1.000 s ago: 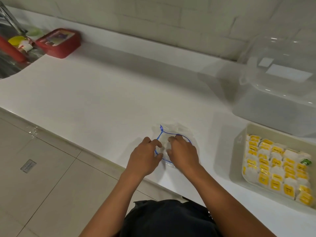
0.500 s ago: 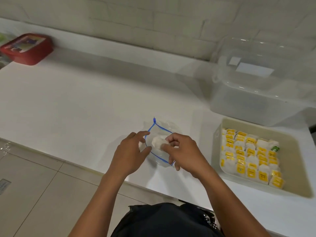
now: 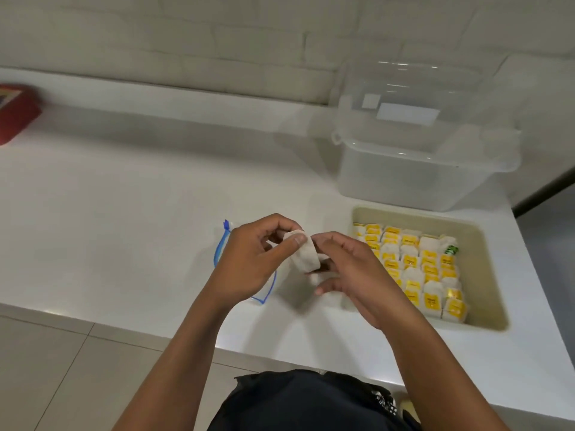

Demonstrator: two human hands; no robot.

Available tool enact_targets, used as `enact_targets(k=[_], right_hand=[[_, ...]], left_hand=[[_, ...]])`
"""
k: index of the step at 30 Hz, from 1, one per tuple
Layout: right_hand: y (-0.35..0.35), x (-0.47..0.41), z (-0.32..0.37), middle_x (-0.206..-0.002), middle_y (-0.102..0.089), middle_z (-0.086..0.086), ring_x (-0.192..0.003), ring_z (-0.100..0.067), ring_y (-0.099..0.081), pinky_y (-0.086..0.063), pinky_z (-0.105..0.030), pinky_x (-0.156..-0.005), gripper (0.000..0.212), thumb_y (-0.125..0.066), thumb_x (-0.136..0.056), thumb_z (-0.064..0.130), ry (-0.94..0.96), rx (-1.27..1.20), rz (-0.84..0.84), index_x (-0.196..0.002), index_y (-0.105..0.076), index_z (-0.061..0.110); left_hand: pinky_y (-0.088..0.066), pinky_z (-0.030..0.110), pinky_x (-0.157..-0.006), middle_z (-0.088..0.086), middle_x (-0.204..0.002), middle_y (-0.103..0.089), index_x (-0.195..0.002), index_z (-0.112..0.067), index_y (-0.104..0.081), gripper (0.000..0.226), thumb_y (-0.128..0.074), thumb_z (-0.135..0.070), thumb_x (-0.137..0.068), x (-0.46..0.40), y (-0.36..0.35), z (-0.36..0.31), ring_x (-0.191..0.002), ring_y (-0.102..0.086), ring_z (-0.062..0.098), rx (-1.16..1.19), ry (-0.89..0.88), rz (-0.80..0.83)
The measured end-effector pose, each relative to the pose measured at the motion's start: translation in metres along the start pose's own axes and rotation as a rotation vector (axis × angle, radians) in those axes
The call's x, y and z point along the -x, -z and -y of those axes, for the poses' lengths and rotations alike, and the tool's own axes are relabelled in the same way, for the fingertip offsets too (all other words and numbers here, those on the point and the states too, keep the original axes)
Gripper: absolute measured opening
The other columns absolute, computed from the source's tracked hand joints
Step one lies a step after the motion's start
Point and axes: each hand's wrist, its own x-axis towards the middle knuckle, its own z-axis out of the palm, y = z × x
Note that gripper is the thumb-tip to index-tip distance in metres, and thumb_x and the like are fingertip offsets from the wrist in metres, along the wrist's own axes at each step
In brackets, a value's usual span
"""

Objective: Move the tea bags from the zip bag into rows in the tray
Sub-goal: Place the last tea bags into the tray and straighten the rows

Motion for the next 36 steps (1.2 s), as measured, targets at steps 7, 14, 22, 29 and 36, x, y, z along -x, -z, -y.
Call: enact_targets(k=[7, 14, 22, 29, 36], right_hand=[[0.066, 0.01, 0.012, -0.105, -0.074, -0.002, -0.088, -0.018, -0.067, -0.052, -0.036, -0.072, 0.015, -0.064, -0.096, 0.018, 0.269, 0.101, -0.095, -0.107, -0.074, 0.022], [0.126, 0.013, 0.004, -0.09, -0.067, -0.012, -0.076, -0.019, -0.056, -0.048, -0.035, -0.073, 0.007, -0.072, -0.09, 0.011, 0.286, 0.305, 0.014, -0.096, -0.072, 0.015], [0.16, -0.005, -0.022, -0.073, -0.066, -0.009, -0.062, -0.018, -0.068, -0.056, -0.036, -0.062, 0.008, -0.072, -0.087, 0.006, 0.105, 0.438, -0.073, -0.085, -0.066, 0.012], [0.143, -0.023, -0.045, -0.071, -0.07, 0.01, -0.063, 0.004, -0.059, -0.047, -0.013, -0.063, 0.014, -0.075, -0.079, 0.014, -0.008, 0.772, 0.043, -0.076, -0.071, 0.027], [0.13, -0.034, -0.055, -0.074, -0.073, 0.003, -0.069, -0.01, -0.069, -0.056, -0.02, -0.066, 0.015, -0.072, -0.08, 0.012, -0.086, 0.815, 0.054, -0.076, -0.066, 0.025]], left_hand=[[-0.049, 0.04, -0.065, 0.006, -0.075, -0.065, -0.084, -0.021, -0.069, 0.011, -0.079, -0.024, -0.085, -0.024, -0.047, -0.011, -0.068, -0.059, 0.026, 0.031, -0.009, 0.015], [-0.043, 0.024, -0.06, 0.0, -0.073, -0.068, -0.081, -0.02, -0.07, 0.013, -0.08, -0.028, -0.084, -0.042, -0.11, -0.016, -0.063, -0.056, 0.009, 0.01, 0.005, 0.131], [-0.04, 0.008, -0.062, -0.02, -0.085, -0.07, -0.093, -0.027, -0.076, 0.007, -0.076, -0.022, -0.088, -0.047, -0.135, 0.002, -0.072, -0.061, 0.002, -0.163, 0.052, 0.068], [-0.04, 0.008, -0.065, -0.012, -0.093, -0.058, -0.105, -0.035, -0.069, 0.026, -0.08, -0.025, -0.083, -0.044, -0.12, 0.024, -0.074, -0.058, 0.013, -0.487, -0.01, 0.002], [-0.042, 0.008, -0.065, -0.014, -0.096, -0.052, -0.109, -0.043, -0.065, 0.029, -0.077, -0.033, -0.085, -0.041, -0.115, 0.028, -0.078, -0.058, 0.01, -0.533, 0.053, -0.026]])
